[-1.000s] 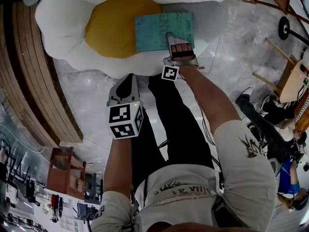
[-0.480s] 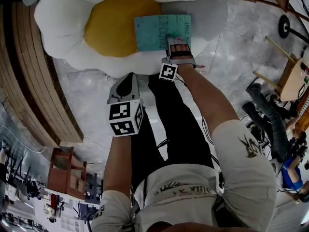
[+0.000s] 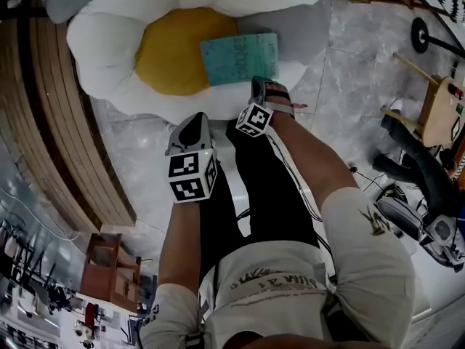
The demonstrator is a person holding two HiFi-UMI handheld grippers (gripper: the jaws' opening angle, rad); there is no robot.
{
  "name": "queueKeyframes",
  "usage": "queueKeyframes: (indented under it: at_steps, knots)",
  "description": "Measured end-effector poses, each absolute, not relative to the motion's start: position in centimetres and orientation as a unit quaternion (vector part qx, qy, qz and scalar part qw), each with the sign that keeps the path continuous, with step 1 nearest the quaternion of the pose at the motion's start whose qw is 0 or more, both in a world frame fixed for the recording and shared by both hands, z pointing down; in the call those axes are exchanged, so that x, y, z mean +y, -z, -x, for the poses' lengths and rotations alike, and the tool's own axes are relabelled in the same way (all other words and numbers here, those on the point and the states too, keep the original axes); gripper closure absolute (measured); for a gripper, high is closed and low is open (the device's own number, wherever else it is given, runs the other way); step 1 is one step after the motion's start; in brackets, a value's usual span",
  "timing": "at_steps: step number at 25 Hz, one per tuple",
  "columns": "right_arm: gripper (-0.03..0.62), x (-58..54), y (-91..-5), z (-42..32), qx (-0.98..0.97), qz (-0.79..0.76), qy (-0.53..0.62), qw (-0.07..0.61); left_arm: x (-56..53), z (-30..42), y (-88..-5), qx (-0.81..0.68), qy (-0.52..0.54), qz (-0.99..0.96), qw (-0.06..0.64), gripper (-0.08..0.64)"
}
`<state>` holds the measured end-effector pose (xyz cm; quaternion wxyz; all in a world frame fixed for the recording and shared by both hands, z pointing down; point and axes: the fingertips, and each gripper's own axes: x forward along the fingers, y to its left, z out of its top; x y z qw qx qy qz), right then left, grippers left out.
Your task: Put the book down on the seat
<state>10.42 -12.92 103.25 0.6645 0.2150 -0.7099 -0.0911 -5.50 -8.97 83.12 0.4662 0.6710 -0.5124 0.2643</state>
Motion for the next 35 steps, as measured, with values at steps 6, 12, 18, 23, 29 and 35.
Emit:
queueKeyframes:
  at_steps: [6,12,18,23,29,35]
  knots:
    - [0.565,-12.4,-95.4,-11.3,-0.708,-0.352,-0.164,0.59,-10.8,5.5,-78.5,-0.521,-0.248,-0.681,0.451,0.541]
    - [0.565,-15.5,-83.5,-8.6,-0.726,-0.438,-0.253,0.466,-14.9,6.1,-70.6,-0.538,-0.225,-0.698,0.416,0.541]
    - [0.565,-21.3,-69.7,-6.2,-0.774,-0.483,-0.233,0.337,-19.5,6.8,-60.0,-0.572,-0.159,-0.714,0.37,0.541]
    - [0.565,-24.8,-57.7,-4.5,-0.8,-0.512,-0.217,0.226,-22.0,7.5,-51.1,-0.586,-0.136,-0.737,0.308,0.541]
    - [0.565,-27.0,-44.8,-3.9,-0.817,-0.533,-0.189,0.115,-24.1,8.4,-41.8,-0.598,-0.105,-0.754,0.25,0.541]
    - [0.566,-26.7,-31.0,-3.6,-0.841,-0.528,-0.112,0.019,-24.9,9.0,-32.0,-0.612,-0.08,-0.771,0.16,0.541]
